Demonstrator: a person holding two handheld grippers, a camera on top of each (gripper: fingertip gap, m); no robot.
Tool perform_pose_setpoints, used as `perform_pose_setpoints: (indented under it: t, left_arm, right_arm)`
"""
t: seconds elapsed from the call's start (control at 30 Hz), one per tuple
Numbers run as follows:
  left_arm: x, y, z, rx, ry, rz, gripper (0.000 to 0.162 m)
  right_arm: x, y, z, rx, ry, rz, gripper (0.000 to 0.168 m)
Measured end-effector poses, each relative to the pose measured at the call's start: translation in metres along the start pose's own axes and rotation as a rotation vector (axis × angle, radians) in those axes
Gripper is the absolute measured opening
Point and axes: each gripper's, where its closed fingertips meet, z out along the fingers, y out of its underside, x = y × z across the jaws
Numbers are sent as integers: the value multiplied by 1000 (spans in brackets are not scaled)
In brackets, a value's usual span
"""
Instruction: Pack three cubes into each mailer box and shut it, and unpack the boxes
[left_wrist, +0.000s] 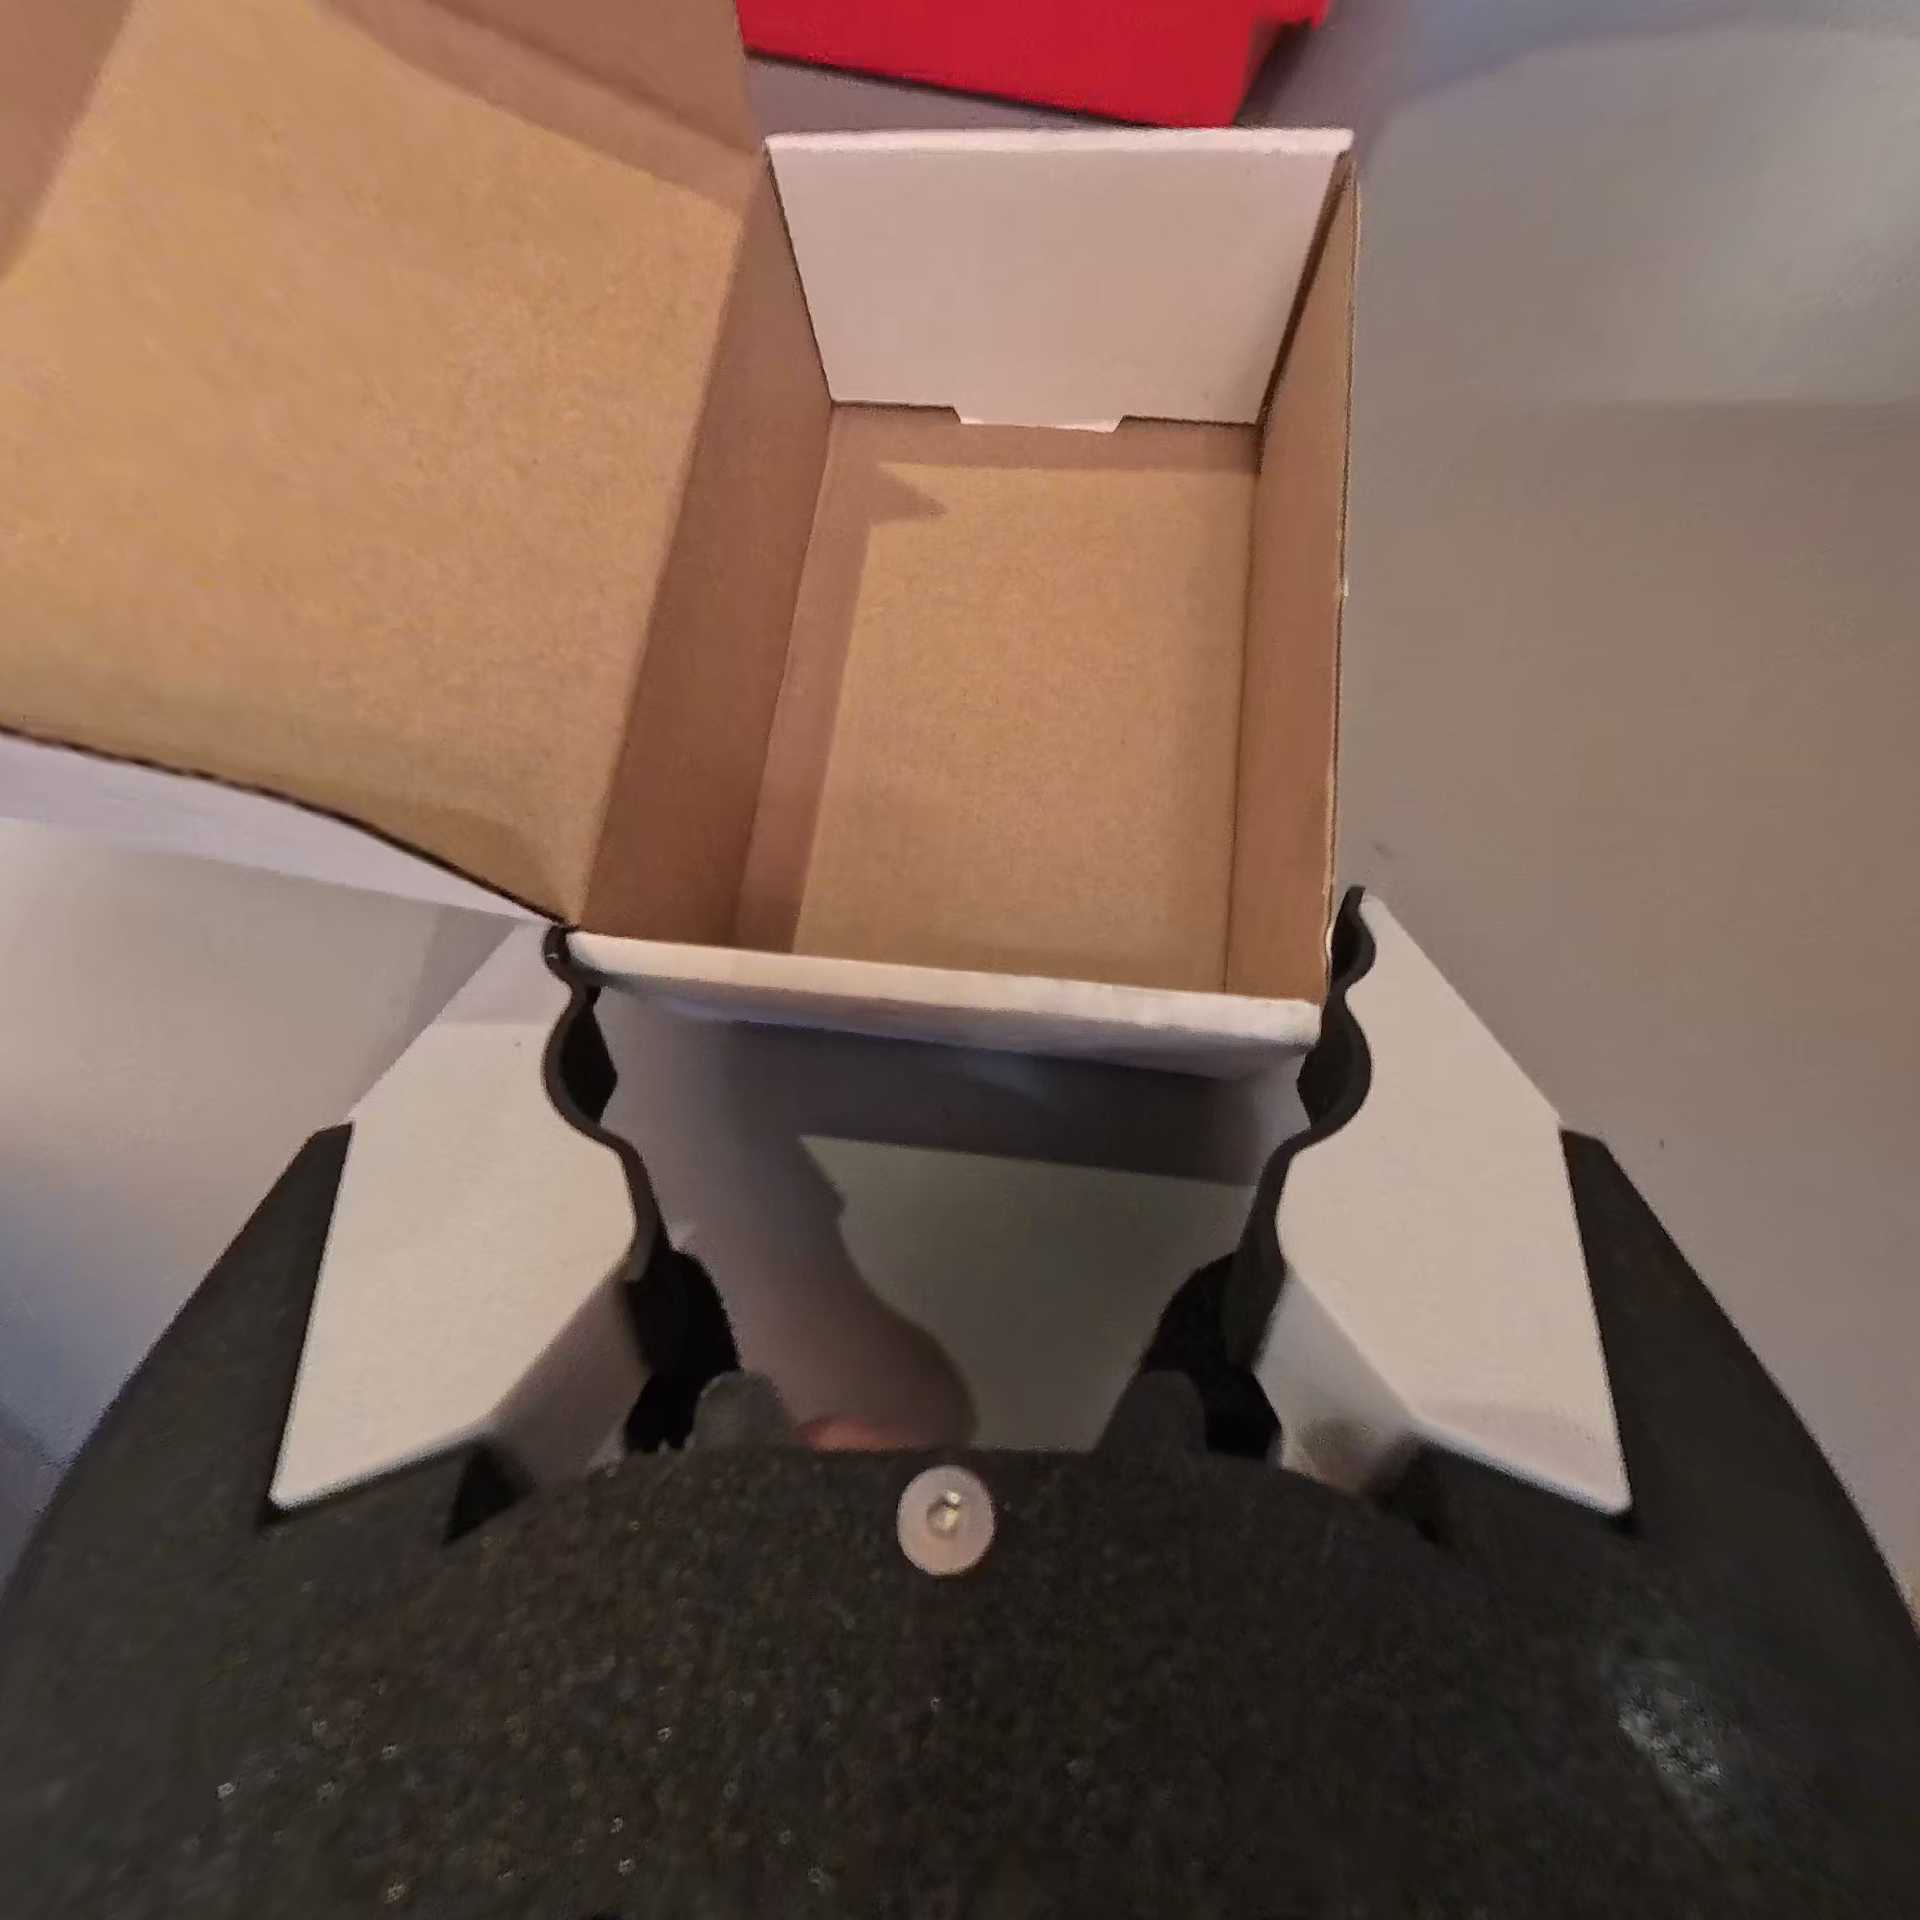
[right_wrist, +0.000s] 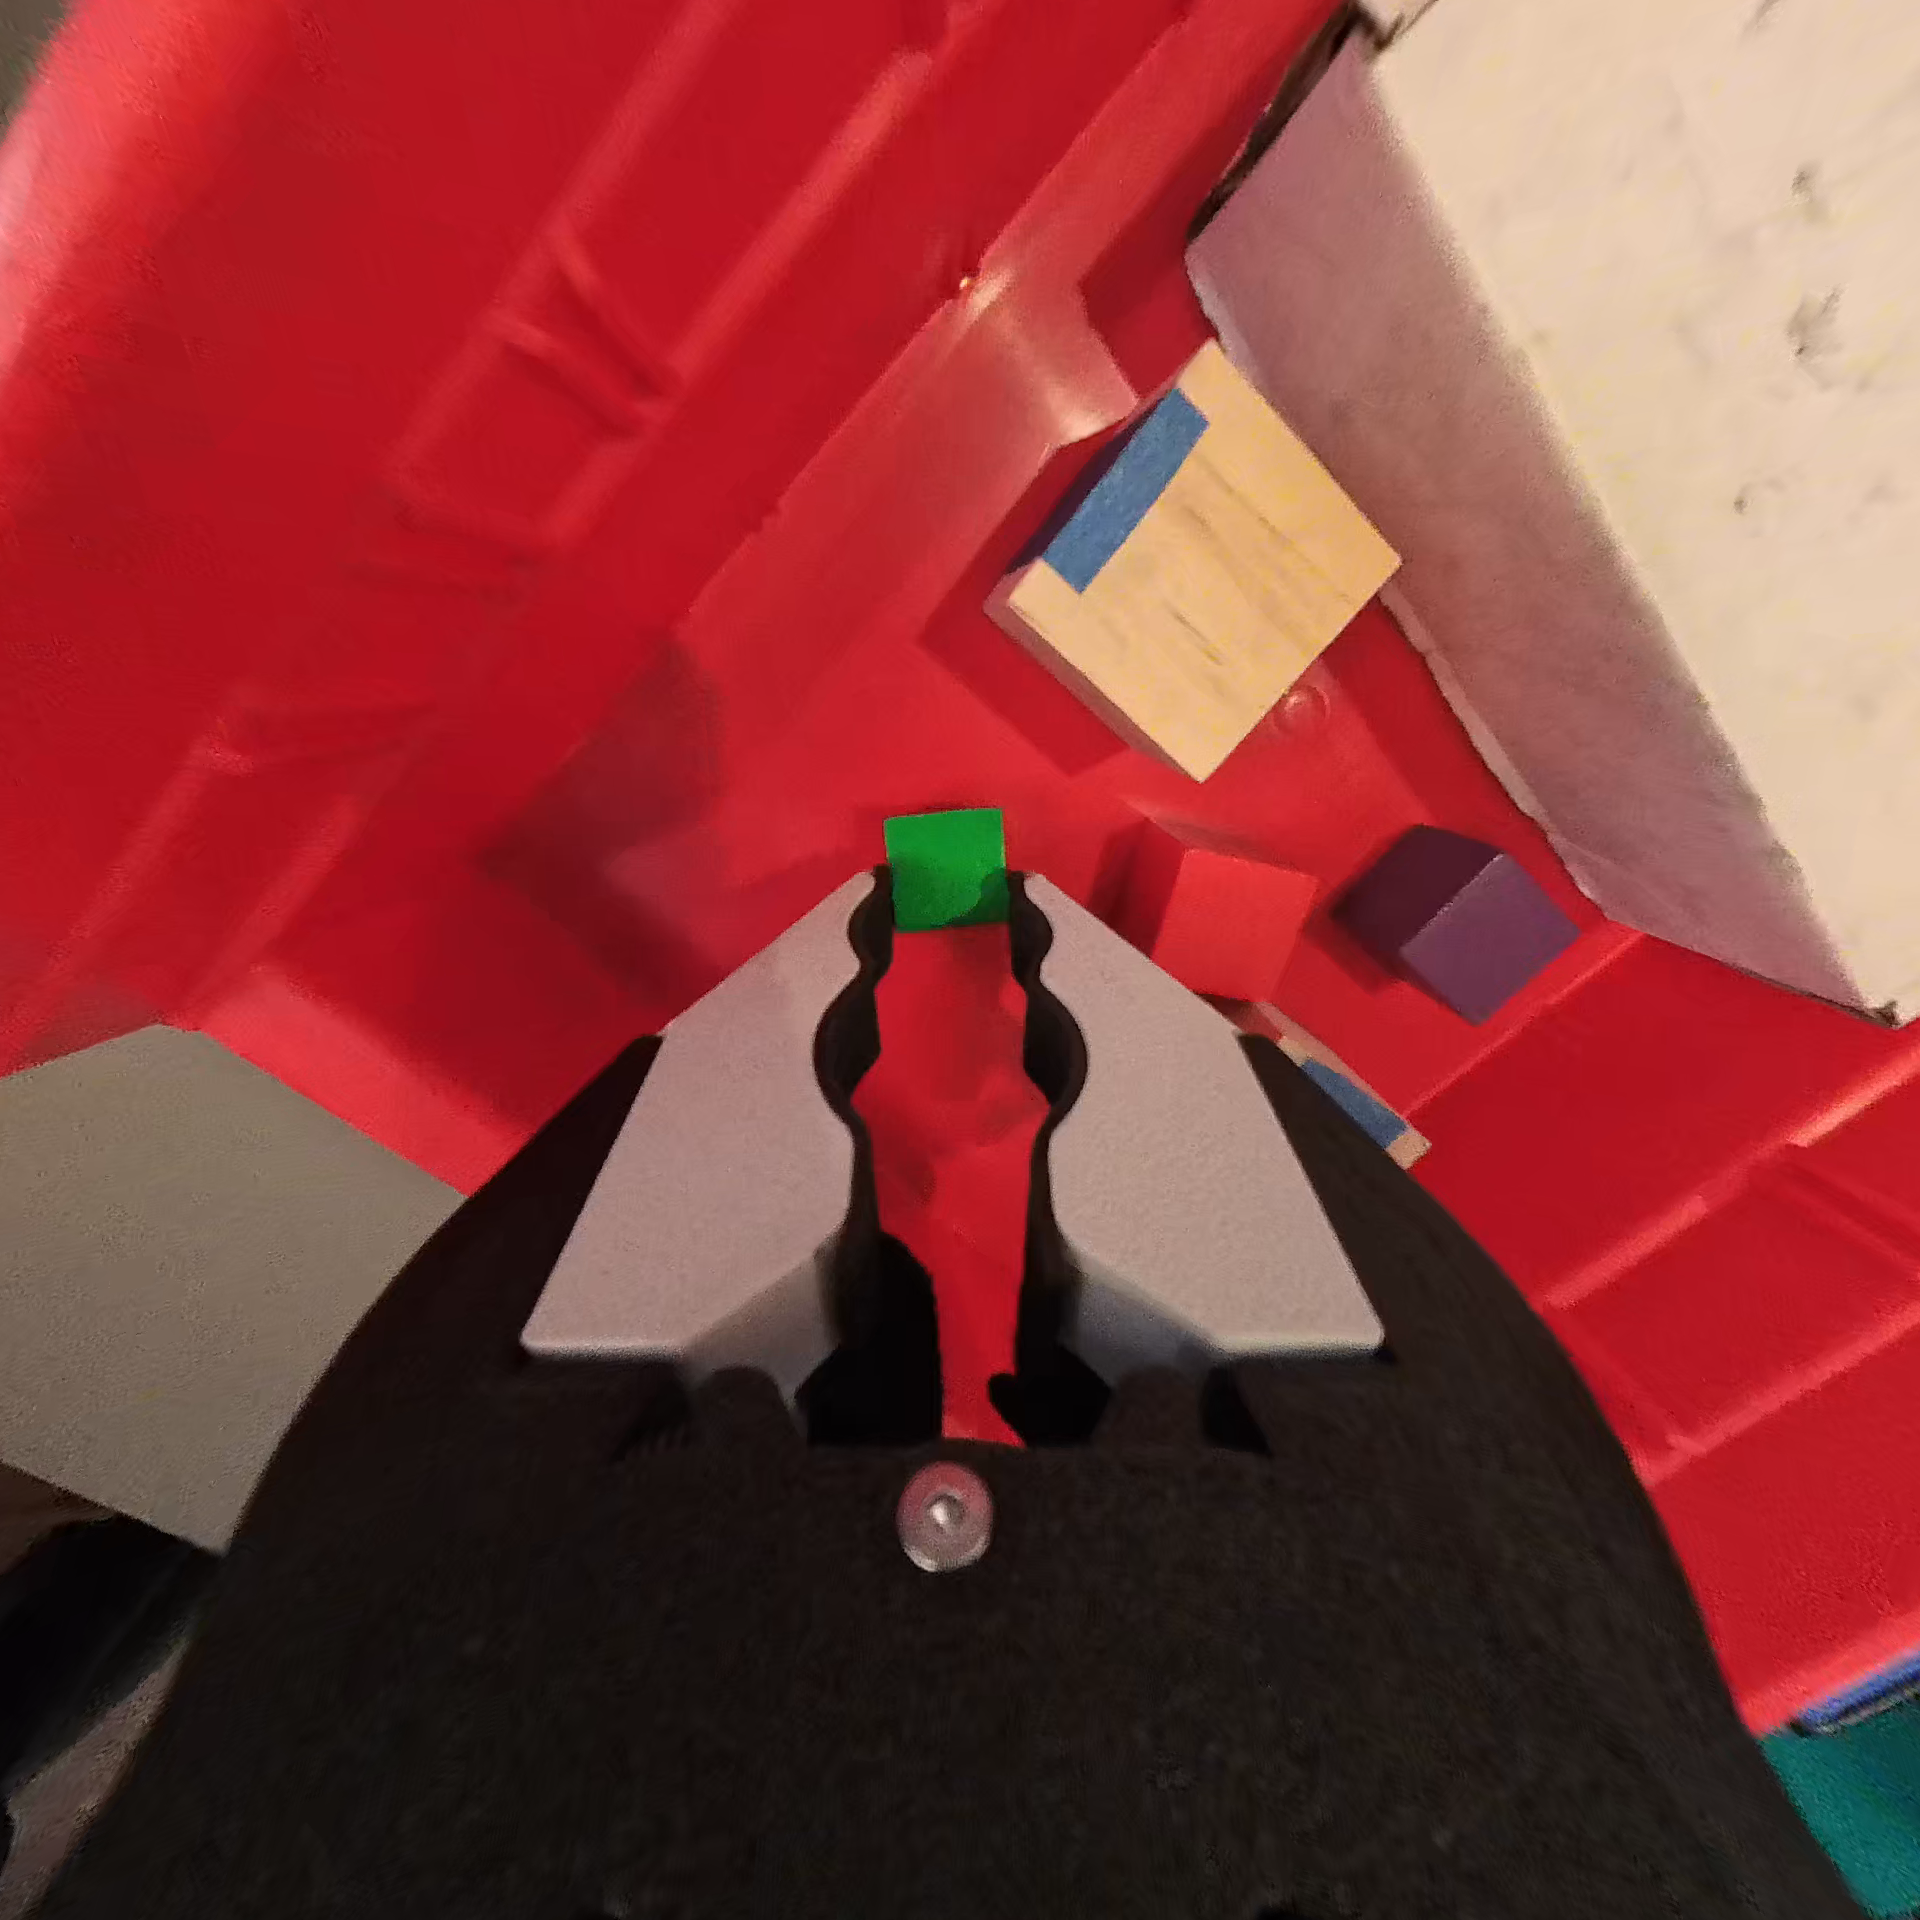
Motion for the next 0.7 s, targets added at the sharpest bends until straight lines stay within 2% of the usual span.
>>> perform_pose_setpoints:
  t: [0.1,0.23,0.27,0.37,0.47,0.53,0.6,0.63,0.7]
  left_arm:
    - [1,1,0,-18,25,20,134]
    - [4,5,-3,-68,107,52,134]
    - [3,6,-4,-77,103,59,134]
    - [0,6,-9,-75,84,64,138]
    - [3,-5,-27,5,133,-34,138]
    - [-1,-14,-44,82,173,-115,138]
    - [-11,-19,-57,147,171,-180,134]
    - [-16,-23,-62,183,170,-213,132]
    - [-22,-37,-69,268,182,-271,128]
  right_arm:
    - [0,2,1,28,-10,1,21]
    - [3,1,-3,72,-11,36,41]
    - [3,-2,-10,98,-20,57,47]
    - [3,-17,-42,205,-9,97,46]
    - [-10,-44,-88,358,20,131,47]
    - [-41,-74,-118,530,-50,178,50]
    - [-99,-104,-135,672,-243,139,53]
    - [-119,-113,-134,695,-287,121,61]
    - [-133,-129,-120,688,-269,113,73]
